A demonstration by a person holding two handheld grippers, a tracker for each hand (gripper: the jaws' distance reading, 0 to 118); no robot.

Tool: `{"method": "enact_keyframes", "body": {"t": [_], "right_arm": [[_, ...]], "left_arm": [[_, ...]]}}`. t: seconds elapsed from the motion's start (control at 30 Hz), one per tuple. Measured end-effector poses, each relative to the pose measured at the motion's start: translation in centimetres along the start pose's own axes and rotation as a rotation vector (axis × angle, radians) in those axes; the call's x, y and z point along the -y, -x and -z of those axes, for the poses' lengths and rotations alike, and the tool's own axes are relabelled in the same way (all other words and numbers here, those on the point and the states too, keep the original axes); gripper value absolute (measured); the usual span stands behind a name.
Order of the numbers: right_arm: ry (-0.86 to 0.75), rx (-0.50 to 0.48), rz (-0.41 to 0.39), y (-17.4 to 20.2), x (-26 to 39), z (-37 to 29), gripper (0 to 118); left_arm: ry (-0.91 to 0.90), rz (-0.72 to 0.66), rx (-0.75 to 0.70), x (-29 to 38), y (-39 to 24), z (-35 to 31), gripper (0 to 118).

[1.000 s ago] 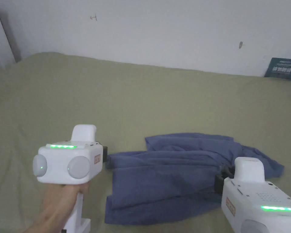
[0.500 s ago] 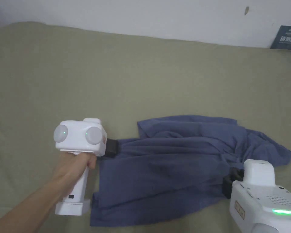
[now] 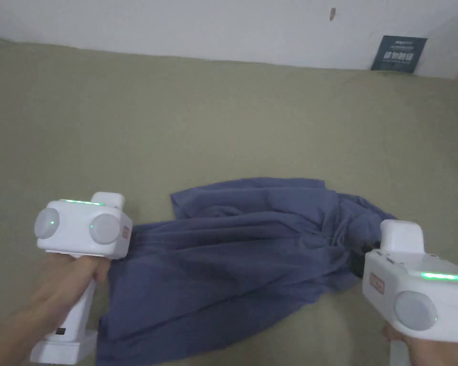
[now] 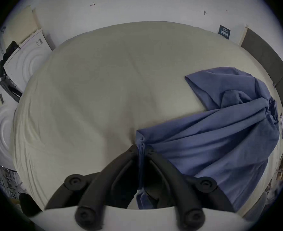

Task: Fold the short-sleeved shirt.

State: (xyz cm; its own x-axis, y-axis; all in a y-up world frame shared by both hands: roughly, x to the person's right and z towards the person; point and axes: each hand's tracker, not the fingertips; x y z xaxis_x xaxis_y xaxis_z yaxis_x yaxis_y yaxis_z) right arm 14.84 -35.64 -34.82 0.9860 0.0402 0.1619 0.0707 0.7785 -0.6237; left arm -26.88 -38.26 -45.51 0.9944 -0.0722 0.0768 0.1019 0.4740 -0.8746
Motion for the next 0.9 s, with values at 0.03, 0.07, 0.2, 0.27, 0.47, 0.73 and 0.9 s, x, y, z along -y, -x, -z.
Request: {"method": "enact_keyframes", "body": {"t": [0.03, 0.07, 0.2, 0.27, 0.47, 0.73, 0.9], "right_arm": [[0.024, 0.013, 0.012, -1.2, -1.0, 1.3, 8], [0.044, 0.022, 0.029, -2.2, -1.8, 2.3, 8], [0.118, 0.034, 0.063, -6.1, -5.0, 7.2, 8], [0.146, 0.042, 0.068, -7.6, -5.9, 9.3, 9], [0.311, 0.054, 0.049, -10.8, -6.3, 13.5, 115], [0.322, -0.001, 0.065, -9.0, -6.3, 14.3, 58], [0.241, 0.002, -0.049, -7.5, -6.9, 9.4, 13]], "left_arm": [[0.001, -0.002, 0.006, 0.1, 0.0, 0.1, 6], [0.001, -0.005, 0.011, 0.1, 0.1, 0.1, 6], [-0.001, -0.02, 0.032, 0.3, 0.4, 0.6, 6], [-0.008, -0.033, 0.05, 0.5, 0.7, 0.7, 6], [-0.022, -0.076, 0.101, 0.7, 1.5, 1.0, 6], [-0.021, -0.078, 0.101, 0.4, 1.5, 1.4, 6], [-0.002, -0.097, 0.113, -0.4, 2.3, -0.2, 6]]}}
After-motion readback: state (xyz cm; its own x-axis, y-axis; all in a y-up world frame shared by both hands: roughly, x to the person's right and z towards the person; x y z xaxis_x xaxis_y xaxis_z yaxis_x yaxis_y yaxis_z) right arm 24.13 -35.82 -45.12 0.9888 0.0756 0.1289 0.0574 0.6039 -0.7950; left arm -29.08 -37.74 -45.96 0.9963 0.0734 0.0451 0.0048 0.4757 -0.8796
